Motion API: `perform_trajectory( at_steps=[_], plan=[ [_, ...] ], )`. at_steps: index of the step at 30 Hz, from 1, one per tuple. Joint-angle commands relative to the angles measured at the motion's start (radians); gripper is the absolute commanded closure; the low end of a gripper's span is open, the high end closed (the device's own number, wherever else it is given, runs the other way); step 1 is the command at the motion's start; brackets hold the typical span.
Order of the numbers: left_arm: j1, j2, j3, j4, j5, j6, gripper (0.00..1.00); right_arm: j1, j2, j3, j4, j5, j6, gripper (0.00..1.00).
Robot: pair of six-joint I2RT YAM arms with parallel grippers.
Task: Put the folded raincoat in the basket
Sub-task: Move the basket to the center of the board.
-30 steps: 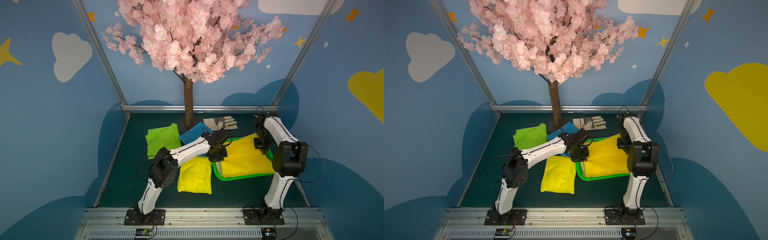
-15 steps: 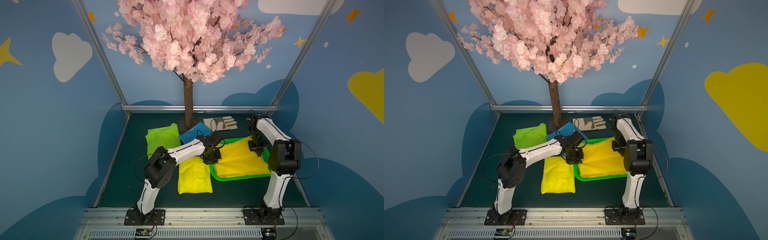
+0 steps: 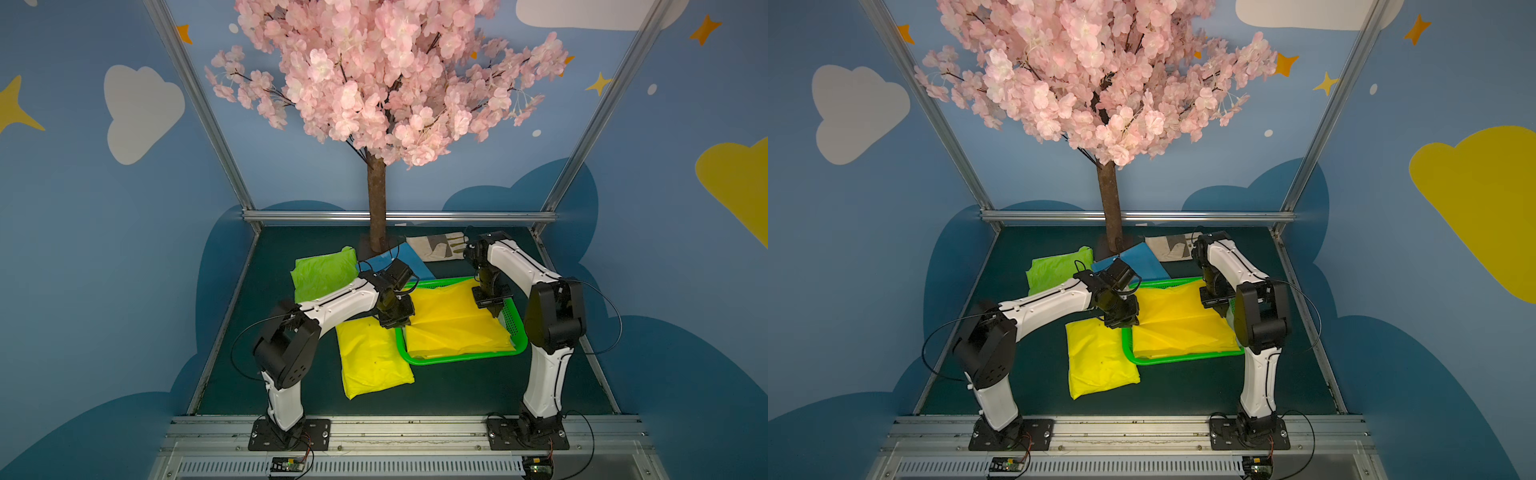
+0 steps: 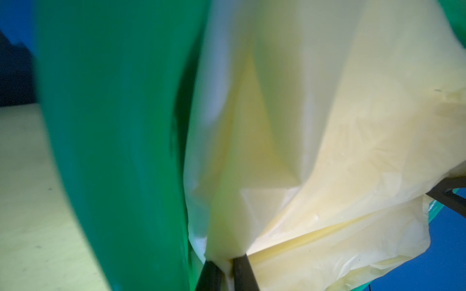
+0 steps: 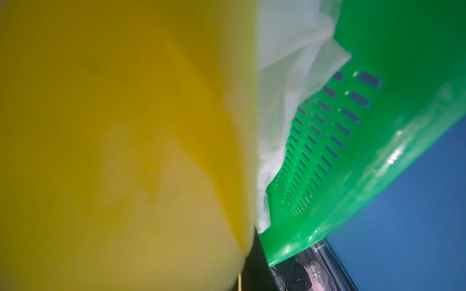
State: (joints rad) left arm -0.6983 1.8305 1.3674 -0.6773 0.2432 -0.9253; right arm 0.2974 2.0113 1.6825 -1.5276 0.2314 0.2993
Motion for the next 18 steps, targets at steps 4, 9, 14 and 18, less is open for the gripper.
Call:
perform_trajectory(
  at_steps=[4, 9, 14, 18],
  plan=[
    [-0.017, 0.004, 0.051, -0.097, -0.021, 0.029, 0.81, -0.094, -0.121, -0.056, -0.017, 0.085, 0.013, 1.00],
    [-0.026, 0.048, 0.102, -0.125, -0.020, 0.042, 0.77, -0.122, -0.130, -0.068, 0.000, 0.089, 0.018, 1.00],
    [-0.030, 0.043, 0.090, -0.121, -0.027, 0.039, 0.80, -0.115, -0.109, -0.061, 0.018, 0.036, 0.005, 1.00],
    [-0.029, 0.030, 0.088, -0.118, -0.029, 0.037, 0.69, -0.089, -0.085, -0.056, 0.022, 0.023, -0.001, 1.00]
  ],
)
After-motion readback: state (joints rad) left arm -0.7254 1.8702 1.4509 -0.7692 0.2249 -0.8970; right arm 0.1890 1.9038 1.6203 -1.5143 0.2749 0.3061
